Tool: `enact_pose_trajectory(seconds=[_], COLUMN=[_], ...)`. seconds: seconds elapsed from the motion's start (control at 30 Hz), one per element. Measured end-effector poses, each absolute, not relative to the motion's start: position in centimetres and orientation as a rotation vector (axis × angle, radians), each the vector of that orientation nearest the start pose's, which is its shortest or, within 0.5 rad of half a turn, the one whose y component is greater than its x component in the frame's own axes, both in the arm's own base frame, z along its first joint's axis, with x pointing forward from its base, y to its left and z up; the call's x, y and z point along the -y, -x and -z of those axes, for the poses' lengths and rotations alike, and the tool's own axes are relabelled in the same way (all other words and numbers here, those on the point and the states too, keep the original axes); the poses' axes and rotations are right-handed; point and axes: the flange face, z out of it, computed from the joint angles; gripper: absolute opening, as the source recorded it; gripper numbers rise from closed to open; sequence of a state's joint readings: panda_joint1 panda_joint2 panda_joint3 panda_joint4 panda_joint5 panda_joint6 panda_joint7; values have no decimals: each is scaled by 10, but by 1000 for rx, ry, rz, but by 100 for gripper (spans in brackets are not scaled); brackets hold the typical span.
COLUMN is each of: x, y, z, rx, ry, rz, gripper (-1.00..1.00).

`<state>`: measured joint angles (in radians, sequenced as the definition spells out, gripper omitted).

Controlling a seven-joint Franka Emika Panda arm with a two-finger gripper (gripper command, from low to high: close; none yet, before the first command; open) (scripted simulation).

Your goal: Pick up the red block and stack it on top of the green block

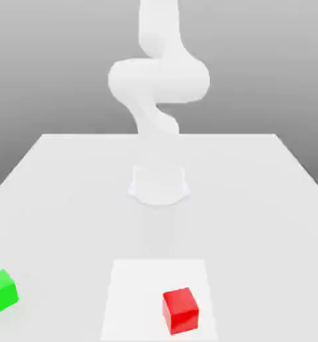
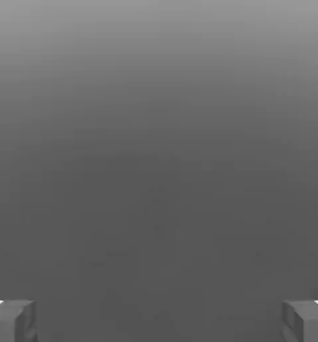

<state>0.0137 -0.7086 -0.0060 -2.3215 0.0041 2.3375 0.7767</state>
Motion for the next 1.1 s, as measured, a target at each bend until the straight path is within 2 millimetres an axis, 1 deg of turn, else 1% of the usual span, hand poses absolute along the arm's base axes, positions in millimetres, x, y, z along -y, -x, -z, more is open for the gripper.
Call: enact_pose_trajectory(seconds=[0.1, 0.2, 0.3, 0.4, 0.5, 0.57, 0.67, 0.77, 0.83, 0.93, 0.97, 1.1], x=[-6, -11, -16, -22, -27, -30, -35, -37, -37, -37, -37, -37], y=[-418, -447, -468, -481, -487, -487, -480, -467, -463, -462, -461, -461], z=[-618, -563, -505, -446, -387, -347, -288, -232, -202, -163, -152, -152], rx=[-997, -975, -951, -924, -894, -871, -832, -798, -787, -784, -784, -784], ry=[2588, 2664, 2737, 2805, 2870, 2911, 2970, 3023, 3038, 3042, 3042, 3042], rz=[832, 721, 609, 495, 377, 297, 175, 50, 13, 2, 1, 0], gripper=[0, 0, 0, 0, 0, 0, 0, 0, 0, 0, -100, -100])
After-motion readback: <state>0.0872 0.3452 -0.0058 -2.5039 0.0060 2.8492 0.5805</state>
